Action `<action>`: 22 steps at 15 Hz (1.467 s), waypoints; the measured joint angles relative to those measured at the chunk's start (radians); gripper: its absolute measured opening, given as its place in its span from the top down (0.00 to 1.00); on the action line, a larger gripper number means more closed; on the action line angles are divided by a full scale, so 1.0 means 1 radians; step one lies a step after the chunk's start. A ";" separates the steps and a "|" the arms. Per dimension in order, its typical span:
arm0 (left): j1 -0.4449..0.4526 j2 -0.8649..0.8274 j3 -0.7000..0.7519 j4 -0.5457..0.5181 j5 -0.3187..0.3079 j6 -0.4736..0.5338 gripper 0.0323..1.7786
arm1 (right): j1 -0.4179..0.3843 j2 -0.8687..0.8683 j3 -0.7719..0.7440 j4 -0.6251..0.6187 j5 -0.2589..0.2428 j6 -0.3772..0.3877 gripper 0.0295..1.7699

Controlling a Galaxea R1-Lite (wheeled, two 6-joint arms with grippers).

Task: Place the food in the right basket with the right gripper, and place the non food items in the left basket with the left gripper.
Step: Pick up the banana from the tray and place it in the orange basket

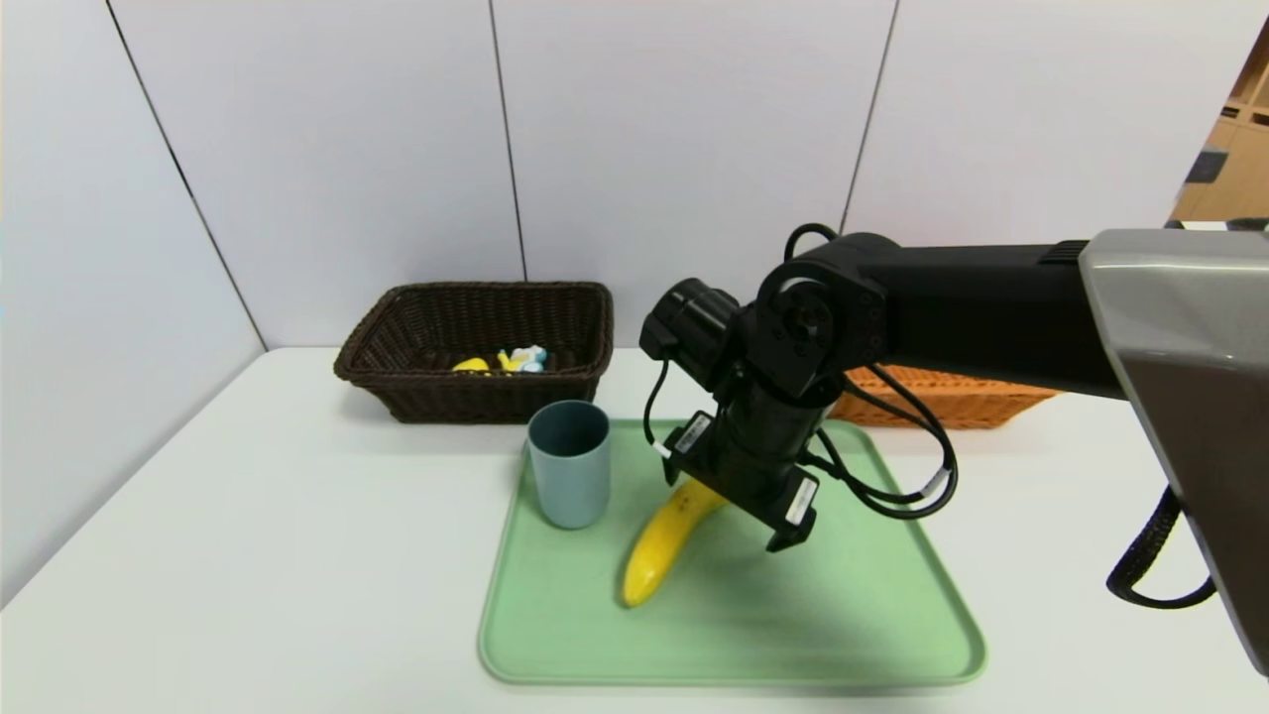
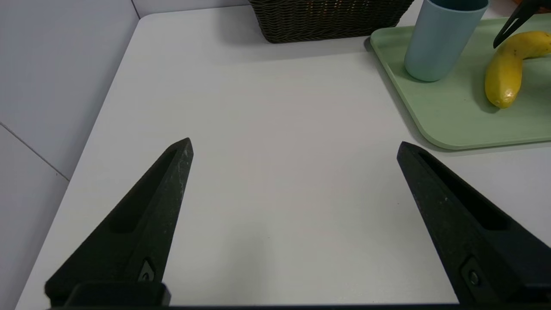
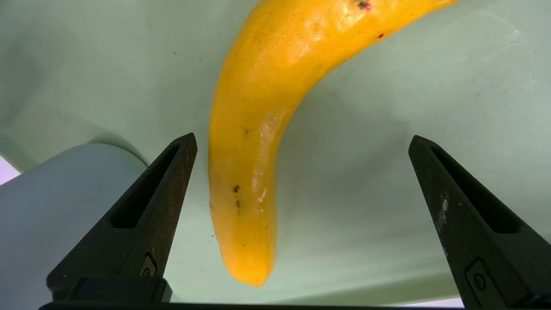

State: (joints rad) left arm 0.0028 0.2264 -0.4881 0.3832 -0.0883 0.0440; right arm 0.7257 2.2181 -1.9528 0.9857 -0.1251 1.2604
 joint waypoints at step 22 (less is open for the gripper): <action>0.000 -0.031 0.012 0.003 -0.016 0.001 0.05 | 0.002 0.026 -0.001 0.003 0.000 -0.026 0.78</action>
State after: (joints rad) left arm 0.0028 0.1953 -0.4757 0.3862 -0.1043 0.0451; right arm 0.7279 2.2438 -1.9536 0.9889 -0.1249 1.2343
